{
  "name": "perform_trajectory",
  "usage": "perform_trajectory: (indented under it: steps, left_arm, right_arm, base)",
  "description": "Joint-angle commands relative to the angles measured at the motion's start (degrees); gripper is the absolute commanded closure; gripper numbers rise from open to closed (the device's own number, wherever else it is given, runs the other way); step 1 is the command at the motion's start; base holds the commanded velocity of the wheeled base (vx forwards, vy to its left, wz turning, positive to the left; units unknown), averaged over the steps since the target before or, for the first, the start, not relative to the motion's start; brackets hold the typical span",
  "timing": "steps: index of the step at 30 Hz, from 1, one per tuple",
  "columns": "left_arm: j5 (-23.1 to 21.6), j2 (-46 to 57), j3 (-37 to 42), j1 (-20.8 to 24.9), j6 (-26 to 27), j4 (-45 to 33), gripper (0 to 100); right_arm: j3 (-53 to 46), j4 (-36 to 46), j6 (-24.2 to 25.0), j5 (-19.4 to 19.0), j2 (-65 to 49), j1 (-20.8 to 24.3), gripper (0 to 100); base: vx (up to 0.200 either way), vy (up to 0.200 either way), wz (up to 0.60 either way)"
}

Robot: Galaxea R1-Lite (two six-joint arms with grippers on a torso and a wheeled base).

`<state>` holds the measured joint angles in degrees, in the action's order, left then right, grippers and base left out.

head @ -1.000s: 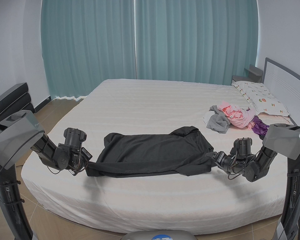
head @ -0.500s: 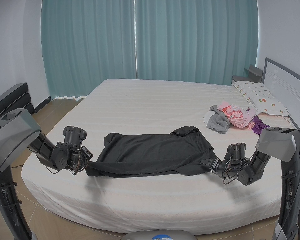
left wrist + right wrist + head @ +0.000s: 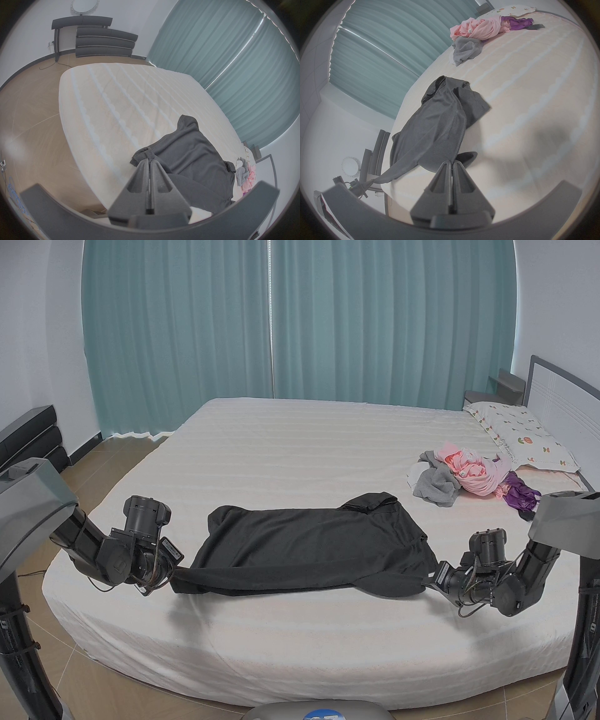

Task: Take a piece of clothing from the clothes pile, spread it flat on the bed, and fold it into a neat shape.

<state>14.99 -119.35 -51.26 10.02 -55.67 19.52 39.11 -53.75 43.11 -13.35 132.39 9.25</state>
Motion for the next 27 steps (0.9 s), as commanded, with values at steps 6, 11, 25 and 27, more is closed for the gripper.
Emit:
perform_trajectory:
  steps: [6,11,25,27]
  left_arm:
    - [0.0,5.7,5.2,-0.3,1.8,0.0,100]
    - [0.1,6.8,7.6,-0.3,2.9,-0.1,100]
    - [0.1,10.9,17.2,1.5,9.1,-2.2,100]
    - [0.1,10.9,18.1,1.7,9.3,-2.4,100]
  right_arm:
    - [-15.1,0.2,0.0,-3.6,-17.5,-3.4,100]
    - [-21.0,1.1,-0.1,-5.5,-22.6,-4.9,100]
    - [-31.2,5.0,-6.7,-7.7,-26.2,-7.9,100]
    - [-32.0,5.0,-7.0,-7.6,-26.3,-8.0,100]
  base:
    - [0.000,0.000,0.00]
    - [0.000,0.000,0.00]
    - [0.000,0.000,0.00]
    - [0.000,0.000,0.00]
